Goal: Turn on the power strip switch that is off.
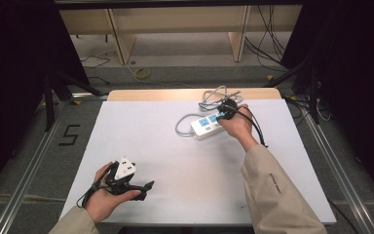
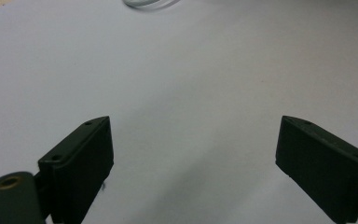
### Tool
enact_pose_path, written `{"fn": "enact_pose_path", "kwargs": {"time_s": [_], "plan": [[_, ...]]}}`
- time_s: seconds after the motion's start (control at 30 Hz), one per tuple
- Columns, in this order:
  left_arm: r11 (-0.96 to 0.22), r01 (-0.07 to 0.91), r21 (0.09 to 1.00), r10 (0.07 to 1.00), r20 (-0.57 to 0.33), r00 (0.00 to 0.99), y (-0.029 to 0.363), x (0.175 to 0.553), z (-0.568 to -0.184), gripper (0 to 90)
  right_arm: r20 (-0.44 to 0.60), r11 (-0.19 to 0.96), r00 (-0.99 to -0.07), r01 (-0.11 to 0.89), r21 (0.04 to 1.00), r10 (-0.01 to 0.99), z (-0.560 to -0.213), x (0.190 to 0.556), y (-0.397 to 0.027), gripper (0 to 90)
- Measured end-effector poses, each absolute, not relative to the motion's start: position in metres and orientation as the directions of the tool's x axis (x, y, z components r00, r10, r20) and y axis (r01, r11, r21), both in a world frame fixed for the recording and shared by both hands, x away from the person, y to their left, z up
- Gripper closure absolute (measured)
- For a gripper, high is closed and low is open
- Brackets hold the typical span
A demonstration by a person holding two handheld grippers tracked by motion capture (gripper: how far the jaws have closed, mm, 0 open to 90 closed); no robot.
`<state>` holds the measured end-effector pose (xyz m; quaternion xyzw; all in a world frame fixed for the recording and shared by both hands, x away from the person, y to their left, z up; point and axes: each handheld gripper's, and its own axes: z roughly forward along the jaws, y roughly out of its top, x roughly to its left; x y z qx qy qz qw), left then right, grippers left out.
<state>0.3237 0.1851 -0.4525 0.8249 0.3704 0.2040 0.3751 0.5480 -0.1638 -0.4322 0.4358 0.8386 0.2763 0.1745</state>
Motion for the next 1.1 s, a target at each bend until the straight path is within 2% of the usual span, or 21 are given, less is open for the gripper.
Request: {"fn": "enact_pose_path", "kwargs": {"time_s": [0.2, 1.1], "plan": [[-0.448, 0.456, 0.769, 0.763, 0.063, 0.643, 0.185, 0.324, -0.453, 10.7, -0.013, 0.436, -0.56, 0.631, 0.642, 0.829, -0.428, 0.542, -0.168, 90.0], [-0.454, 0.464, 0.761, 0.767, 0.069, 0.638, 0.183, 0.325, -0.452, 13.7, -0.033, 0.417, -0.541, 0.606, 0.678, 0.84, -0.417, 0.509, -0.206, 87.7]]}}
